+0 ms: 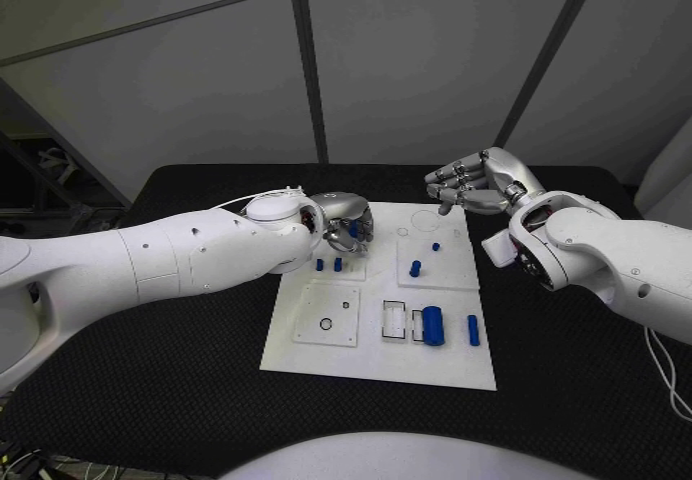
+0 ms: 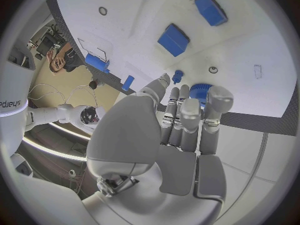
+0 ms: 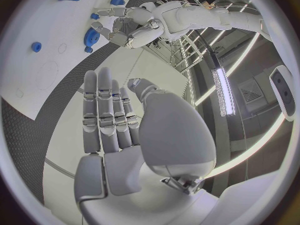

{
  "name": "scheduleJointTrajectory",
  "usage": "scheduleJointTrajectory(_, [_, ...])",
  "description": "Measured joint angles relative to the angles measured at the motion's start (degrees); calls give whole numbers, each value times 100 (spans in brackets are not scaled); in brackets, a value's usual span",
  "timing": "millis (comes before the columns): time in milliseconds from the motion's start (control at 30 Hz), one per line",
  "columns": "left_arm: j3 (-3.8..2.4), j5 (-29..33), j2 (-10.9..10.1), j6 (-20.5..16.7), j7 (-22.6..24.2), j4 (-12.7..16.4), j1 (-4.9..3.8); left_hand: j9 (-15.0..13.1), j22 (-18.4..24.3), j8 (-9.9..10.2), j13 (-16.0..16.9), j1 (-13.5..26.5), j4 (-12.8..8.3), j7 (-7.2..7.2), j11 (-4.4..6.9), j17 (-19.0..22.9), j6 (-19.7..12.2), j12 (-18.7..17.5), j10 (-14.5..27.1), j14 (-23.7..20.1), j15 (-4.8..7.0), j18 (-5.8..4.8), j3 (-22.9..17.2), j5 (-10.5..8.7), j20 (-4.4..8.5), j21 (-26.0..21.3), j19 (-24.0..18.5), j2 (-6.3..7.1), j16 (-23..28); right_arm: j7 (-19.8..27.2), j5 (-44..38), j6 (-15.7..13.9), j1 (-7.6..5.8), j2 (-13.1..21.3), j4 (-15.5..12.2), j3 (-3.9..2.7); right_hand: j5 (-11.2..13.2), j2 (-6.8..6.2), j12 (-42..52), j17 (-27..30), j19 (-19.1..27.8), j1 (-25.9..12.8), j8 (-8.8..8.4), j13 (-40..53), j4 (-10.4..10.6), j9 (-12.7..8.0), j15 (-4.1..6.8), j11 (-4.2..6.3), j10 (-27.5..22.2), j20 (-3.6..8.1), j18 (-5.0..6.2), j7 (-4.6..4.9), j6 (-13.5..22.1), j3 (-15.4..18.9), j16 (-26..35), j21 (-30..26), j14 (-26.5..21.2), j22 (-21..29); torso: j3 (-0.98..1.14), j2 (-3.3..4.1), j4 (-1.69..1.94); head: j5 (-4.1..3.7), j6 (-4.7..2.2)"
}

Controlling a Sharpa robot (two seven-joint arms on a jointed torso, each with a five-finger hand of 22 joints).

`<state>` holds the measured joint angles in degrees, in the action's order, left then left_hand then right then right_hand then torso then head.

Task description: Assemble the parts on the task board

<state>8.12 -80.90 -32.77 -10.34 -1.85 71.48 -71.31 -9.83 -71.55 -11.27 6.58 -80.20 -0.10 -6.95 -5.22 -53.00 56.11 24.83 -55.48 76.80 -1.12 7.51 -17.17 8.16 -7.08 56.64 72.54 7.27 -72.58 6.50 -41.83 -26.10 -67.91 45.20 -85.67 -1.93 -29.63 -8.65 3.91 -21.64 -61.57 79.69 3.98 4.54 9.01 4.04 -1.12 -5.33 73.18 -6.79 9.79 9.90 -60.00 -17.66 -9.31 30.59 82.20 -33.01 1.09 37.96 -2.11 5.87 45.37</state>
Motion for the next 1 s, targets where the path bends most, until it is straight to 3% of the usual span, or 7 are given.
scheduleJointTrajectory(500, [-2, -79, 117, 138, -11, -169, 9, 81, -206, 45, -79, -65, -29, 0, 41, -111, 82, -112, -119, 82, 41, 0, -189, 0, 31, 274, 128, -20, -150, 2, -2, 3, 0, -4, -4, 0, 1, 0, 0, -1, 0, 0, 0, 1, 0, 0, 0, 0, 0, 0, 0, 0, 0, 0, 0, 0, 0, 0, -1, 1, 1, 1, 35])
scheduleJointTrajectory(1000, [-10, -106, 144, 278, -52, -231, 8, 151, -275, 107, -155, -26, -13, -1, -12, -77, 81, -246, -106, 103, 21, -1, -236, 0, 31, 335, 169, 19, -176, 3, -4, 7, 0, -12, 0, 0, -33, 0, 0, 4, 0, 0, 0, -5, 17, 0, 0, 0, 0, 0, 0, 0, 0, -17, 0, 0, 0, -1, -2, 0, 4, 2, 59])
